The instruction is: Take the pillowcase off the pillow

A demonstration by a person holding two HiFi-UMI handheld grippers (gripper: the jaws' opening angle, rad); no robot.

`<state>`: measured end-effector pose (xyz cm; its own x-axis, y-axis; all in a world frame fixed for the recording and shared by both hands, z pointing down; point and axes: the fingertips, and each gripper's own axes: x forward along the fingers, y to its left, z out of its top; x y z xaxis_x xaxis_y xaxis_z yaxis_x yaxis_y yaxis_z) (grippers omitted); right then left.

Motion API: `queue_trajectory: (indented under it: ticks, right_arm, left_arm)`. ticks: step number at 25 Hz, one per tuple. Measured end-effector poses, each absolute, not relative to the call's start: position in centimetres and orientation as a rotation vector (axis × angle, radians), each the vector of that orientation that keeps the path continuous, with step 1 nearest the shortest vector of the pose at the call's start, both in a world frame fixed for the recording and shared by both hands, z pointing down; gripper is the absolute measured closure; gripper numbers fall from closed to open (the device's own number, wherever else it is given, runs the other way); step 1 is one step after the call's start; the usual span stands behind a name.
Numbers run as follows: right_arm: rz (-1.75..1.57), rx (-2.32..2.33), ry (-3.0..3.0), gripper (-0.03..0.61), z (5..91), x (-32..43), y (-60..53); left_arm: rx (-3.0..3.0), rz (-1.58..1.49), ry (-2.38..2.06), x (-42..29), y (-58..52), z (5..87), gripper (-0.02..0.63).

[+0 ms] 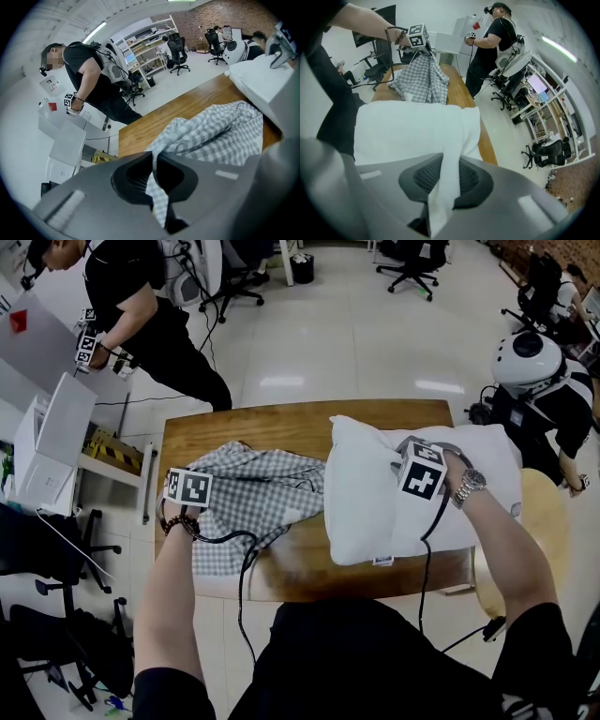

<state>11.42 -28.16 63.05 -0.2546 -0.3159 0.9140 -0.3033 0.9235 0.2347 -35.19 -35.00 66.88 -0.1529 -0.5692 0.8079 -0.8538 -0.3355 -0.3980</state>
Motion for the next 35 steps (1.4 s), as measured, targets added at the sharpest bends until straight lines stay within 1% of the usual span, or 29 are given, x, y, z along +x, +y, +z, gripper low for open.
queue_trajectory:
  ticks: [2, 3, 4, 6, 9, 17, 28, 35]
  right_arm:
    - [-0.03, 0.469, -1.869, 0.492, 62.8, 11.2, -28.2]
    - [-0.043, 0.475, -1.883, 0.464, 62.5, 11.1, -28.2]
    - [-0.058, 0.481, -1.897, 0.427, 62.2, 10.9, -28.2]
    - [-0.083, 0.494, -1.921, 0.38, 61.8, 10.8, -28.2]
    - [-0.105, 0.52, -1.96, 0.339, 61.2, 11.0, -28.0]
    - [-0.189, 0.562, -2.027, 0.336, 59.0, 12.2, -24.7]
    - [-0.254, 0.606, -2.085, 0.336, 57.0, 14.3, -20.1]
    - [-0.263, 0.63, -2.08, 0.336, 56.0, 11.6, -16.9]
  left_arm:
    - [1.842, 1.487, -1.63, -35.1, -34.8, 66.8, 0.598]
    - [1.848, 1.487, -1.637, -35.0, -34.8, 66.7, 0.58]
    - [1.856, 1.487, -1.644, -34.9, -34.7, 66.5, 0.551]
    - [1.877, 1.482, -1.665, -34.3, -34.8, 66.2, 0.486]
    - [1.92, 1.465, -1.71, -33.0, -34.8, 65.5, 0.456]
    - [2.008, 1.446, -1.815, -28.7, -31.2, 63.1, 0.434]
    - [1.998, 1.464, -1.841, -25.8, -25.9, 62.5, 0.39]
    - [2.104, 1.416, -1.803, -25.0, -23.9, 61.6, 0.385]
